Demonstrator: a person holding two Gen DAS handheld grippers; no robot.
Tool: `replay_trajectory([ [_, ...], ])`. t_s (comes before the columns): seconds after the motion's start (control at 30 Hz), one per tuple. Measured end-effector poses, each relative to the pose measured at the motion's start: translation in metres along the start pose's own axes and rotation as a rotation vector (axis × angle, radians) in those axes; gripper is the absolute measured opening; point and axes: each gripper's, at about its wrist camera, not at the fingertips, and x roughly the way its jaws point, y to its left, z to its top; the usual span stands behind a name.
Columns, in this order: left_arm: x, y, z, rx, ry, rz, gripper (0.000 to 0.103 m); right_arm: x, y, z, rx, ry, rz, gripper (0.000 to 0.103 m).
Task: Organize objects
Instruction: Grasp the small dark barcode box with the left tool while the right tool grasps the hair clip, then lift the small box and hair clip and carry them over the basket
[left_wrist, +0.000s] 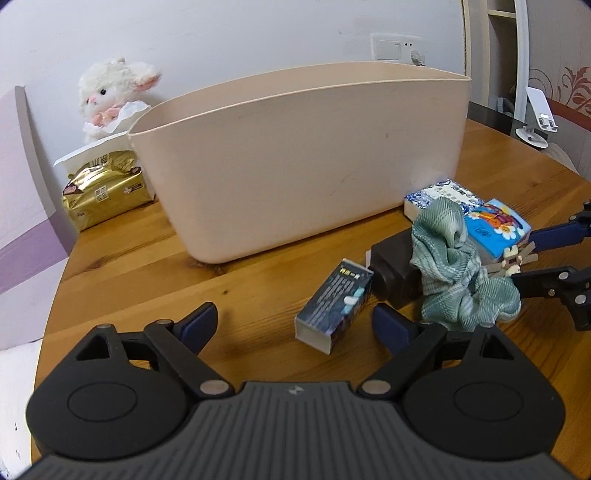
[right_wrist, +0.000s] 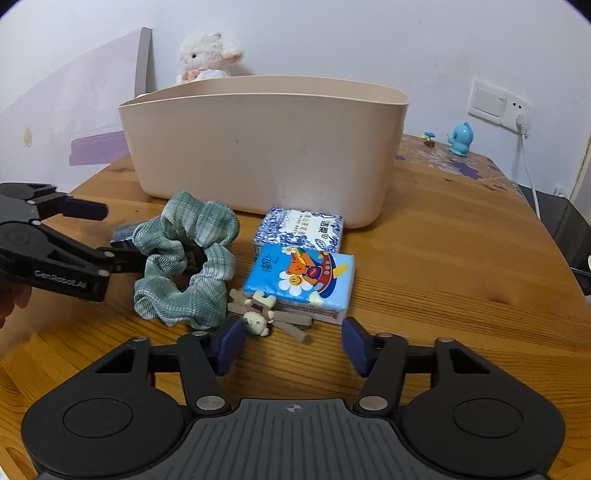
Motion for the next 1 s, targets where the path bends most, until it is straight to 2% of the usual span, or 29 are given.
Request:
replay_trajectory([
  [0.1, 0.000, -0.003, 0.001, -0.005, -0.011, -0.019, 0.077, -0.002, 0.001, -0.001, -0.011, 0.001, 0.010, 0.045],
  [0.17, 0.000, -0.005, 0.001, -0.017, -0.011, -0.030, 0.069, -0.003, 0.003, -0.001, -0.019, 0.001, 0.013, 0.032],
  [0.37, -0.004, -0.010, 0.001, -0.018, -0.008, -0.066, 0.034, -0.007, 0.006, -0.002, -0.038, 0.009, 0.039, 0.022],
  [0.4, -0.005, -0.011, 0.001, -0.016, -0.005, -0.077, 0.025, -0.007, 0.006, -0.003, -0.044, 0.009, 0.039, 0.016],
  [0.43, -0.006, -0.011, 0.001, -0.018, -0.002, -0.082, 0.025, -0.008, 0.007, -0.003, -0.048, 0.009, 0.040, 0.007],
  [0.73, -0.014, -0.011, -0.002, -0.045, 0.012, -0.053, 0.025, -0.018, 0.008, -0.011, -0.054, 0.005, 0.049, 0.007],
  [0.9, -0.031, -0.003, 0.001, -0.084, -0.019, -0.032, 0.025, -0.030, 0.005, -0.010, -0.050, -0.023, 0.042, 0.007],
  [1.0, -0.046, 0.000, 0.004, -0.081, -0.056, 0.008, 0.025, -0.040, 0.003, -0.007, -0.045, -0.052, 0.041, 0.007],
])
